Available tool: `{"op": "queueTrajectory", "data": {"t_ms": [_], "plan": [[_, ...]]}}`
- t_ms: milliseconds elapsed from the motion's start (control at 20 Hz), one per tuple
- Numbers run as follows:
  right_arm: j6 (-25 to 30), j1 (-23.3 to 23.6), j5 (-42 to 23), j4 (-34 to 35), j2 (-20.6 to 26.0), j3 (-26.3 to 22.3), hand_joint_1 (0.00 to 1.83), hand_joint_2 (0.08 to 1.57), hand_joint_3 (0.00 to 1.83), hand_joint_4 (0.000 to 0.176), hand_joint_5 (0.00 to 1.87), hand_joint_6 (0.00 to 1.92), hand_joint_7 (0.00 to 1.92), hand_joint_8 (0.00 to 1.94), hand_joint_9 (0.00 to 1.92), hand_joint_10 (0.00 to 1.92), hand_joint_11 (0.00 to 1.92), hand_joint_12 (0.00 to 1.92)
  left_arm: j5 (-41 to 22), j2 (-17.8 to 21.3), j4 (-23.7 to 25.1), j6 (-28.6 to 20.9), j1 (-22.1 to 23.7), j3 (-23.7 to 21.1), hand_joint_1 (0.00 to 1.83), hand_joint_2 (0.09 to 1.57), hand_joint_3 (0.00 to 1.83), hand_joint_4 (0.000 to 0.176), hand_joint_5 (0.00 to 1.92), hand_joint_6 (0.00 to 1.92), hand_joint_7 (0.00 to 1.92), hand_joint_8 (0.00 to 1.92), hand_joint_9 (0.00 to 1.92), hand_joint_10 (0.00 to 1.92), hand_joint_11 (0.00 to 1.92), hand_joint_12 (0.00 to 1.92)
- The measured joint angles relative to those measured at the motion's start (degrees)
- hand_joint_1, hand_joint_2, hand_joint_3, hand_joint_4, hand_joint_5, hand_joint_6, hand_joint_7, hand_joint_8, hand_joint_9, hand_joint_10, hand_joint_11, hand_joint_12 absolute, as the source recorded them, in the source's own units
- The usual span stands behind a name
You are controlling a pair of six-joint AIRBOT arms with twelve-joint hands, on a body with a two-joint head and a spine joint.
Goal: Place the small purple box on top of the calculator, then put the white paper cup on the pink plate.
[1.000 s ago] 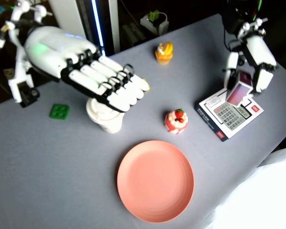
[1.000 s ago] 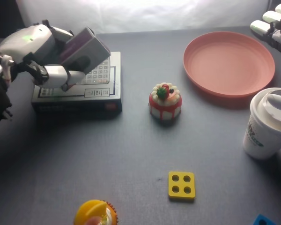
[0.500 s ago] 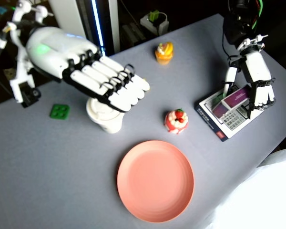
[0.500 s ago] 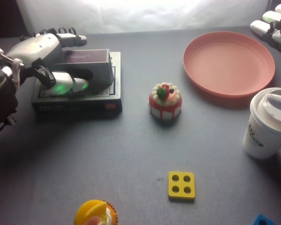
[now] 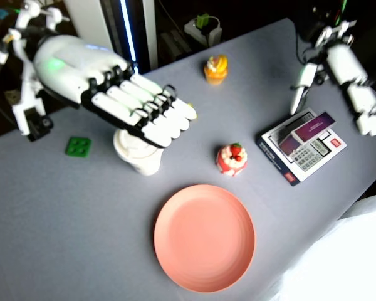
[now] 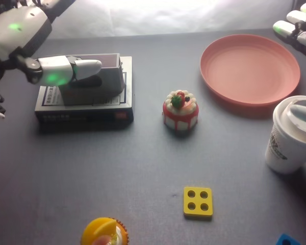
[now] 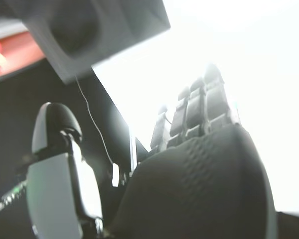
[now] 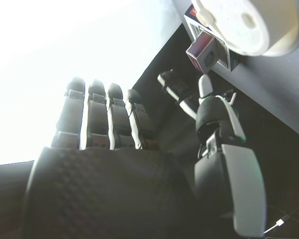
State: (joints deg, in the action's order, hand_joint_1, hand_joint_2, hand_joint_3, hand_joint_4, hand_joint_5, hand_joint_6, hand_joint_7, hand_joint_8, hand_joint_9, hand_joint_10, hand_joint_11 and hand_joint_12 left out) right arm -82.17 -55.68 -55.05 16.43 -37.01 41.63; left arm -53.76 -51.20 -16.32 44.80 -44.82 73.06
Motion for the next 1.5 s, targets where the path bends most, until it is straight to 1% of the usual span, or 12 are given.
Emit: {"op": "queueTrajectory", "data": {"t_ms": [50, 400, 500, 800, 850, 1050, 1200, 1250, 1300, 1350, 1450, 1500], "plan": [[2.0, -0.4, -0.2, -0.1, 0.3, 0.0, 0.36, 1.19, 0.0, 0.0, 0.0, 0.0, 0.0, 0.0, 0.0, 0.0, 0.0, 0.0, -2.3, 0.7, 1.6, 0.0, -0.6, -1.3, 0.52, 1.13, 0.05, 0.111, 0.0, 0.0, 0.0, 0.0, 0.0, 0.0, 0.0, 0.0], [23.0, -4.6, -0.4, -6.4, 0.1, 5.1, 0.54, 1.02, 0.0, 0.022, 0.0, 0.0, 0.0, 0.0, 0.0, 0.0, 0.0, 0.02, -11.5, 3.6, 6.5, -0.7, -2.7, -6.3, 0.45, 1.26, 0.03, 0.128, 0.0, 0.0, 0.0, 0.0, 0.0, 0.0, 0.0, 0.0], [27.9, -6.1, -0.3, -7.1, -1.3, 6.7, 0.54, 0.97, 0.0, 0.004, 0.0, 0.0, 0.0, 0.0, 0.0, 0.0, 0.01, 0.03, -12.8, 3.8, 7.0, -1.1, -2.7, -6.7, 0.49, 1.27, 0.02, 0.08, 0.0, 0.0, 0.0, 0.0, 0.0, 0.0, 0.0, 0.0], [31.2, -6.4, 2.4, -7.6, -4.7, 9.3, 0.59, 0.92, 0.0, 0.028, 0.0, 0.0, 0.0, 0.0, 0.0, 0.0, 0.0, 0.0, -12.8, 3.8, 7.3, -1.1, -2.7, -6.8, 0.56, 1.26, 0.01, 0.082, 0.01, 0.0, 0.0, 0.0, 0.0, 0.0, 0.0, 0.0], [31.6, -6.4, 3.4, -7.6, -5.5, 9.9, 0.63, 0.9, 0.0, 0.0, 0.0, 0.0, 0.0, 0.0, 0.0, 0.0, 0.01, 0.42, -12.8, 3.8, 7.3, -1.1, -2.7, -6.8, 0.57, 1.25, 0.0, 0.088, 0.02, 0.01, 0.0, 0.0, 0.0, 0.0, 0.0, 0.0], [33.2, -6.4, 6.9, -7.6, -7.8, 12.2, 0.67, 0.95, 0.0, 0.0, 0.0, 0.0, 0.0, 0.0, 0.0, 0.0, 0.0, 0.69, -12.8, 3.8, 7.3, -1.1, -2.7, -6.8, 0.6, 1.25, 0.0, 0.078, 0.02, 0.0, 0.0, 0.0, 0.0, 0.0, 0.01, 0.01], [33.9, -5.9, 9.8, -7.3, -9.9, 14.1, 0.89, 1.02, 0.01, 0.0, 0.0, 0.0, 0.0, 0.0, 0.13, 0.08, 0.0, 1.4, -12.9, 3.8, 7.3, -1.2, -2.7, -6.8, 0.6, 1.26, 0.0, 0.069, 0.02, 0.01, 0.0, 0.0, 0.0, 0.0, 0.0, 0.0], [34.0, -5.5, 10.2, -7.1, -10.4, 14.7, 0.99, 1.07, 0.0, 0.0, 0.1, 0.05, 0.17, 0.07, 0.14, 0.56, 0.0, 1.58, -12.9, 3.8, 7.3, -1.3, -2.7, -6.8, 0.6, 1.26, 0.0, 0.076, 0.02, 0.0, 0.0, 0.0, 0.0, 0.0, 0.0, 0.0], [34.2, -5.6, 10.1, -7.2, -10.6, 15.0, 0.99, 1.07, 0.0, 0.0, 0.1, 0.05, 0.17, 0.07, 0.14, 0.56, 0.0, 1.58, -12.9, 3.8, 7.3, -1.3, -2.7, -6.8, 0.6, 1.26, 0.0, 0.076, 0.02, 0.0, 0.0, 0.0, 0.0, 0.0, 0.0, 0.0], [34.7, -5.6, 9.5, -7.1, -10.6, 15.0, 1.18, 1.13, 0.01, 0.0, 0.31, 0.62, 0.48, 0.4, 0.39, 1.2, 0.31, 1.81, -13.0, 3.8, 7.3, -1.4, -2.7, -6.8, 0.61, 1.25, 0.0, 0.07, 0.03, 0.01, 0.0, 0.0, 0.0, 0.0, 0.0, 0.0], [34.7, -4.9, 9.5, -7.1, -10.6, 15.1, 1.3, 1.14, 0.01, 0.0, 0.36, 1.06, 0.43, 1.11, 0.58, 1.66, 0.65, 1.92, -13.1, 3.8, 7.3, -1.4, -2.7, -6.8, 0.64, 1.26, 0.0, 0.06, 0.03, 0.01, 0.0, 0.0, 0.0, 0.0, 0.0, 0.0], [34.6, -4.7, 9.8, -7.2, -10.6, 15.1, 1.29, 1.24, 0.02, 0.0, 0.33, 1.19, 0.6, 1.44, 0.51, 1.74, 0.59, 1.92, -13.3, 3.8, 7.1, -1.4, -3.0, -6.8, 0.65, 1.26, 0.0, 0.063, 0.04, 0.01, 0.0, 0.0, 0.0, 0.0, 0.0, 0.0]]}}
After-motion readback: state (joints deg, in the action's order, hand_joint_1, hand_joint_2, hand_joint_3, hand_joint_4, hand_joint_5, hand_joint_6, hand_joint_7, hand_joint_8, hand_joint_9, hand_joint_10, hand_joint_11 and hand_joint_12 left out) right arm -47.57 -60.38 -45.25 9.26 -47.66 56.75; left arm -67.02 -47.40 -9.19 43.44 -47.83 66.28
